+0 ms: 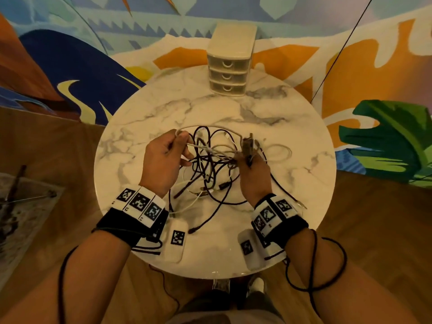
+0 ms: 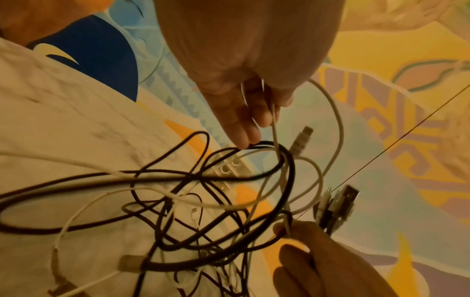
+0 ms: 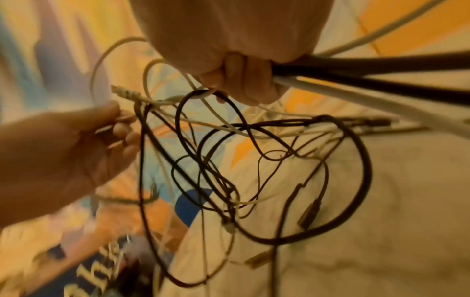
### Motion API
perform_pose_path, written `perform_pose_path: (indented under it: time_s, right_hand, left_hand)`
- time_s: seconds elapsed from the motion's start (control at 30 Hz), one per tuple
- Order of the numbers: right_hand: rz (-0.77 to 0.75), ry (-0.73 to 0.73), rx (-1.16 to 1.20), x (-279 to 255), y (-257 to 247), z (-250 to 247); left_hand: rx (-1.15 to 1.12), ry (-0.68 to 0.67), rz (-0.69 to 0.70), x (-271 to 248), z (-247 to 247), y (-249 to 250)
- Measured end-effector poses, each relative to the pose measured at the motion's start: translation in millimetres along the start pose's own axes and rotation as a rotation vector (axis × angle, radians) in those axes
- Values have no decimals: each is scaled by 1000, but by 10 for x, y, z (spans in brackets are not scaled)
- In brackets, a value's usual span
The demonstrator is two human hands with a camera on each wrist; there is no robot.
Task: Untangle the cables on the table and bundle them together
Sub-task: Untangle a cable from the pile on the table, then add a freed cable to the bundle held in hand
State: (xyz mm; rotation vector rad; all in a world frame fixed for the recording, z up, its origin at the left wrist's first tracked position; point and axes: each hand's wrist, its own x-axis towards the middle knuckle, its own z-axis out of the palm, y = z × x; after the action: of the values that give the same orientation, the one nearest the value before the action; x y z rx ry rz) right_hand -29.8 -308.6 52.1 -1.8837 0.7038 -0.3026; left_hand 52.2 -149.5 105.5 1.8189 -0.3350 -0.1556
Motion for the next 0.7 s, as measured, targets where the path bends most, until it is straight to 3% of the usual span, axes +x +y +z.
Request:
perform_pose_path:
  time_s: [0.07, 0.13, 0.3, 0.4, 0.47, 0.6, 0.7]
  right_hand:
    - [191, 36, 157, 34, 71, 24]
    - [275, 30, 229, 79, 123, 6]
    - [221, -9, 223, 147, 59, -130]
    - [144, -62, 35, 176, 64, -143]
    - [233, -68, 13, 174, 93, -137]
    - [685, 42, 554, 169, 60, -119]
    - [732, 155, 700, 177, 74, -157]
  left_hand:
    - [15, -4, 0, -5, 70, -1]
    - [13, -38, -20, -16, 102, -21]
    - [158, -181, 27, -67, 62, -155]
    - [221, -122, 107, -66, 30, -184]
    - [283, -74, 182, -67, 29, -183]
    - [299, -49, 221, -167, 146, -172]
    - [308, -28, 200, -187, 165, -205]
